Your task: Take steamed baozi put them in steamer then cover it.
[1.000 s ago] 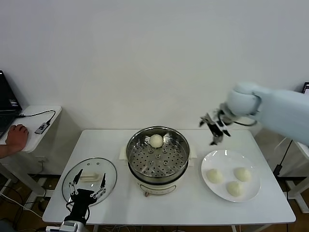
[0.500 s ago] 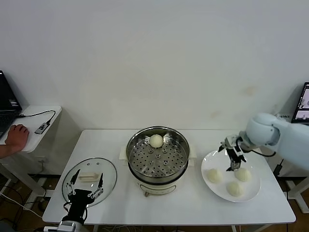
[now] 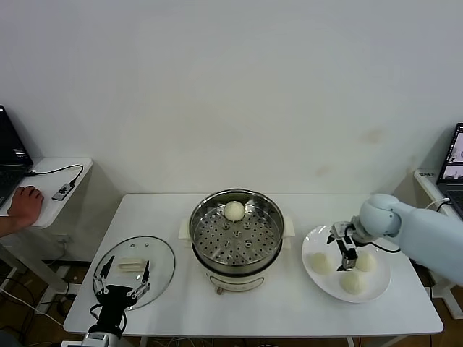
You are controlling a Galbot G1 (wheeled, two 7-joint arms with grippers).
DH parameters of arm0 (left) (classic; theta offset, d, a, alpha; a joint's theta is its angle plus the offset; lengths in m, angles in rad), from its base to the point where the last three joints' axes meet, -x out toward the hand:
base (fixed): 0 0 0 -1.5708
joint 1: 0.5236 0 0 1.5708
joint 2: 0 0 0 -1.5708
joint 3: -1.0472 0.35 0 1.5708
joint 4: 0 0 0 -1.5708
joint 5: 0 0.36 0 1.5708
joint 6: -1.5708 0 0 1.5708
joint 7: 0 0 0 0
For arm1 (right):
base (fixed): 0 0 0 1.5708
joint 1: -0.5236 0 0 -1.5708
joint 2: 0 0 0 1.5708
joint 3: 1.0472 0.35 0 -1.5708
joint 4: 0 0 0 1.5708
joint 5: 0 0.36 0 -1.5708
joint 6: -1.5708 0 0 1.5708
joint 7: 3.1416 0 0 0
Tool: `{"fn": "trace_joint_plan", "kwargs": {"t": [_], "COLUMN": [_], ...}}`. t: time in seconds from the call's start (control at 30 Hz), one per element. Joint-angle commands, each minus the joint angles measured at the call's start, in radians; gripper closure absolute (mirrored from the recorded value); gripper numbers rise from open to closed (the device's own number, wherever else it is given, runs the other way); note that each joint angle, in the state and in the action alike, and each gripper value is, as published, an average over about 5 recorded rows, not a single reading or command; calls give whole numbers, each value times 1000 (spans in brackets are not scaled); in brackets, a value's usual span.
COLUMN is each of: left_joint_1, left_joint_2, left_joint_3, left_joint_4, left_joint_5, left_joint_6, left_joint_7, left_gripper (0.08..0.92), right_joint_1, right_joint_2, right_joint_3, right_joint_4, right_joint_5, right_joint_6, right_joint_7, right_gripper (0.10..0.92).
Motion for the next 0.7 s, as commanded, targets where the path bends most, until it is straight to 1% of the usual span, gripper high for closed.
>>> {"fn": "trace_joint_plan", "kwargs": {"t": [0.03, 0.2, 0.4, 0.7], "left_joint_1": [-1, -1, -4, -2], "left_joint_2": [0, 2, -1, -4], "left_joint_3": [-2, -4, -2, -5], "left_joint_4": [0, 3, 2, 1], "left_joint_5": [1, 1, 2, 1], "left_joint_6": [0, -1, 0, -1], "left_joint_7": [0, 0, 0, -1], "left_gripper": [177, 177, 177, 177], "right_joint_1": [-104, -127, -131, -121], "right_joint_2": [49, 65, 71, 65], "right_joint_3": [77, 91, 92, 99], "right_joint_4": [-57, -69, -66, -64], "right_joint_5": [-37, -46, -44, -49], "right_joint_6": [6, 8, 1, -1], "right_joint_7": [21, 30, 27, 19], "right_gripper": [204, 222, 264, 383]}}
